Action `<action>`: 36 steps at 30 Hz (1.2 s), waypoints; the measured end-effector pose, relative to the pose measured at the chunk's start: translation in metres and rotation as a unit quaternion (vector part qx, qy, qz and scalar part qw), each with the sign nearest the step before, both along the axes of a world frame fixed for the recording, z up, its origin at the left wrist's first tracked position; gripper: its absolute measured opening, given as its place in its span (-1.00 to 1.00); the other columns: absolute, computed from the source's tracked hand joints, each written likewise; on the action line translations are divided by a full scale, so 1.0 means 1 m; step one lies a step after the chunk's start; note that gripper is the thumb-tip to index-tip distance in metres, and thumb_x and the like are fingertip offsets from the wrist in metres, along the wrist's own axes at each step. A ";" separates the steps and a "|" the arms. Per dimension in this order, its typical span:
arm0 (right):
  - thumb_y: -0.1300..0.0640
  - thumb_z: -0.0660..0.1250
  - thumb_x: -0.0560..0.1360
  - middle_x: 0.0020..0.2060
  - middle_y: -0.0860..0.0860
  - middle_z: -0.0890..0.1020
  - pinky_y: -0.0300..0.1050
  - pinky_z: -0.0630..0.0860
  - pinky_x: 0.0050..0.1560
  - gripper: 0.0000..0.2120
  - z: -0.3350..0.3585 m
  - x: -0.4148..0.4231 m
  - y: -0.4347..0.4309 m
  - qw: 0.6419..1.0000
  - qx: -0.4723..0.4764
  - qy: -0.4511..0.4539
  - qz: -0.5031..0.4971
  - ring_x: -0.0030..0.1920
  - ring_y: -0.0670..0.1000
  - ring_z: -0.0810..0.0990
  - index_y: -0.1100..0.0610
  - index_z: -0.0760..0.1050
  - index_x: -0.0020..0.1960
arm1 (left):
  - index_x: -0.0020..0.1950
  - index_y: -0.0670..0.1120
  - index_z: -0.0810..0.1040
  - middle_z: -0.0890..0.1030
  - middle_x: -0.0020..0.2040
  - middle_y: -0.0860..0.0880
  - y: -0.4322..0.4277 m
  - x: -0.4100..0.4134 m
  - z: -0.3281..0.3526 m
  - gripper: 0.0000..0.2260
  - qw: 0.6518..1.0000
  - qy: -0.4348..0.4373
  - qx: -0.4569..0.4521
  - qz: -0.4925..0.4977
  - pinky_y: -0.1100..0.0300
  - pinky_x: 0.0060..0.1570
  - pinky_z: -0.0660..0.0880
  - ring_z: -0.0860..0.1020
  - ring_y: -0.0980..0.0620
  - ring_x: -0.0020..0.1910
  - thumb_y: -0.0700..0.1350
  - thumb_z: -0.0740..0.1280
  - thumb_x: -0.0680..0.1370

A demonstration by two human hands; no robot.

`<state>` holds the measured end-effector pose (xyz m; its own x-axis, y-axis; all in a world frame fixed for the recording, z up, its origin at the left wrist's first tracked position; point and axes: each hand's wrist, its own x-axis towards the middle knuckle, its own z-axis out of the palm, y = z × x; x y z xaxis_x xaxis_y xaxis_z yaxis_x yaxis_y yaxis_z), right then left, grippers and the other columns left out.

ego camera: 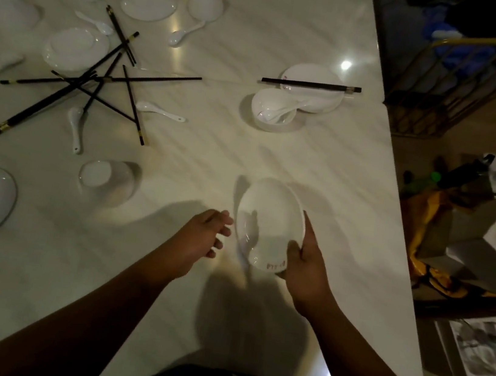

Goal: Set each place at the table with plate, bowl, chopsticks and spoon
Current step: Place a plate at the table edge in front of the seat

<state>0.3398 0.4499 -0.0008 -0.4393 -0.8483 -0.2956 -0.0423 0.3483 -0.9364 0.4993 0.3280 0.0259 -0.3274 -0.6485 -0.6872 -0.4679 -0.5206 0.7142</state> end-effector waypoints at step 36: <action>0.21 0.22 0.59 0.18 0.16 0.55 0.02 0.64 -0.15 -0.73 -0.021 -0.019 0.047 0.942 0.198 -0.271 -0.013 0.08 0.18 0.61 0.16 0.43 0.28 | 0.12 -0.11 0.48 0.48 0.14 -0.23 0.065 0.022 -0.057 -0.84 0.987 -0.032 0.033 0.151 0.02 -0.29 0.56 0.48 -0.26 0.08 -0.11 0.18 0.61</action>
<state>0.3210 0.4968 -0.0220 -0.1518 -0.6152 -0.7736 0.4171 0.6697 -0.6144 0.5215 0.3927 -0.0312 -0.0808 -0.6633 -0.7440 -0.3266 -0.6876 0.6485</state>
